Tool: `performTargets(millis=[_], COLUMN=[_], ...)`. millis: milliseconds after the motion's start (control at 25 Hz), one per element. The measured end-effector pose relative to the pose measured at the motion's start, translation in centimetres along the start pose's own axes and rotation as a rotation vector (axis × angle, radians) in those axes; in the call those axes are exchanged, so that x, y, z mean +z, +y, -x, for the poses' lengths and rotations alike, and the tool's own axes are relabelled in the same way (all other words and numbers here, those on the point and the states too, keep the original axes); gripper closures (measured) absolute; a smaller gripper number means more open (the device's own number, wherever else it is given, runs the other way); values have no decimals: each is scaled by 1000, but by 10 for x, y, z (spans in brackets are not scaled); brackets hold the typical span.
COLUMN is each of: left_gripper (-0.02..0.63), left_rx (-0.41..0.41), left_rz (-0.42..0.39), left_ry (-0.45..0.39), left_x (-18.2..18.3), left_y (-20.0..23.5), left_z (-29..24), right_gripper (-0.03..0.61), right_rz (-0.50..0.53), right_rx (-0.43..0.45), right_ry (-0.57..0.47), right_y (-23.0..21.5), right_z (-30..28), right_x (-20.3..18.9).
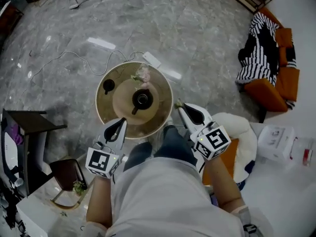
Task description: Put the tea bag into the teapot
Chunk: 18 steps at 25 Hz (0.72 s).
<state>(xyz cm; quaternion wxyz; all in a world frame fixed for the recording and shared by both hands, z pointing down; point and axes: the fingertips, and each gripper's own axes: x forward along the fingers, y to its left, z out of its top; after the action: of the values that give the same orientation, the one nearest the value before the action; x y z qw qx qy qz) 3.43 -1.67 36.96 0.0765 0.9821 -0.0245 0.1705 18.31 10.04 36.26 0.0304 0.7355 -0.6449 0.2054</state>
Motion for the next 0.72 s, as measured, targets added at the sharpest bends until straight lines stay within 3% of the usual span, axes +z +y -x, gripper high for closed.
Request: performTargets(millis=[360,720], left_gripper=[607,607], left_rx=[260,471], left_rz=[188,290], left_ry=[-35,-27], left_x=[-6,-30], left_y=[29,32], left_z=[10,24], right_gripper=[552,552], right_rz=[56,95], right_rx=[232,422], right_ry=[133,244], right_y=[-18,-17], right_z=[-66,-123], right_x=[-4,-18])
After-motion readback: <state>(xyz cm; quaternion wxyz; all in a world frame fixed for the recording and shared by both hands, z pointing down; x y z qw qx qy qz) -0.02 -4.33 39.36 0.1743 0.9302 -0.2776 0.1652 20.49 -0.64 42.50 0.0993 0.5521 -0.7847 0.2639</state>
